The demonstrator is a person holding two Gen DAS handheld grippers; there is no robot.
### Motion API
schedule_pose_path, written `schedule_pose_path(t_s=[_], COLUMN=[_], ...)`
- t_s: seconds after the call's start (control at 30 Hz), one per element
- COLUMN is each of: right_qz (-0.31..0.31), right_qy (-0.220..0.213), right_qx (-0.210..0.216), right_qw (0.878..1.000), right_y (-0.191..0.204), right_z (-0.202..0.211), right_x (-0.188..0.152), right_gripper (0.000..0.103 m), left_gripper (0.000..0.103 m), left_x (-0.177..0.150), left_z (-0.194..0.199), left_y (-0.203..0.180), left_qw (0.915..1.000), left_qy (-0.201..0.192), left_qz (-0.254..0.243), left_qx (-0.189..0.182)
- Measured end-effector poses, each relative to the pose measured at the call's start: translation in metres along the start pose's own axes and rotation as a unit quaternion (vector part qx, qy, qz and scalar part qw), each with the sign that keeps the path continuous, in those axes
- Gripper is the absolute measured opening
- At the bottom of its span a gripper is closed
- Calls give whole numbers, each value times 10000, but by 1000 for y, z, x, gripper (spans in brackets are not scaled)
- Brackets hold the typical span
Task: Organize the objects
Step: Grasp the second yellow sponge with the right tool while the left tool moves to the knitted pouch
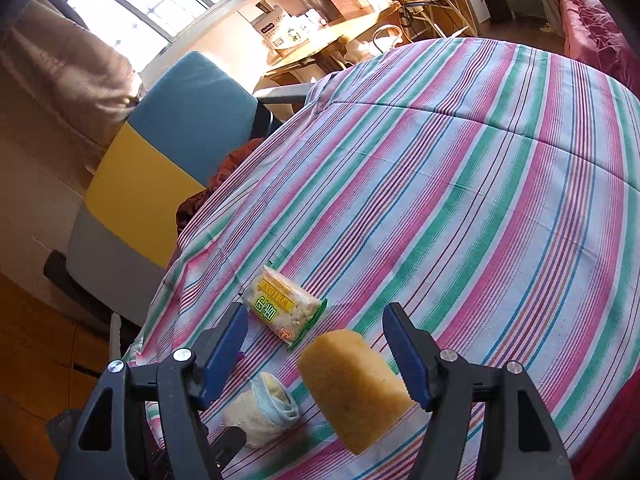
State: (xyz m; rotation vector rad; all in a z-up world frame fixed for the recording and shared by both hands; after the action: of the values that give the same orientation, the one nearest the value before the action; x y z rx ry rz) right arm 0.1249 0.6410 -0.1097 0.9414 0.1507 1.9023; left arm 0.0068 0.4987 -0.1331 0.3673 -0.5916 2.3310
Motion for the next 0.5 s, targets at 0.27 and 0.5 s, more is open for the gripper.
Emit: schedule_pose_path(t_s=[0.27,0.5], right_qz=[-109,-158], right_qy=[57,75], right_qx=[76,80], right_qw=[9999,9998], right_y=[-3,-5], right_z=[-3,-4], right_x=[0,-2], right_gripper=[72,72], left_gripper=[77,65], left_x=[2,-23], left_z=[-33,0], left_y=[-10,3], left_qw=[10000,9976], left_qy=[74,-410], left_qz=[16,-546], left_qx=[-41,-61])
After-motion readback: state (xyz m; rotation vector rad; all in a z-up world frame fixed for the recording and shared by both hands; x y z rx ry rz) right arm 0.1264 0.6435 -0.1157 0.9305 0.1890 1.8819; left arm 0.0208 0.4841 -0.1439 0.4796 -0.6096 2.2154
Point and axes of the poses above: each gripper's, at about its wrist camera, not at the fingertips, and z roughly against the way its jaws point, y to its left, x to its top, the point moved 6 cm from there along -z, roughly the way its jaws point, and after that the axes turned 11 degrees about z, right-handed, at the moved point
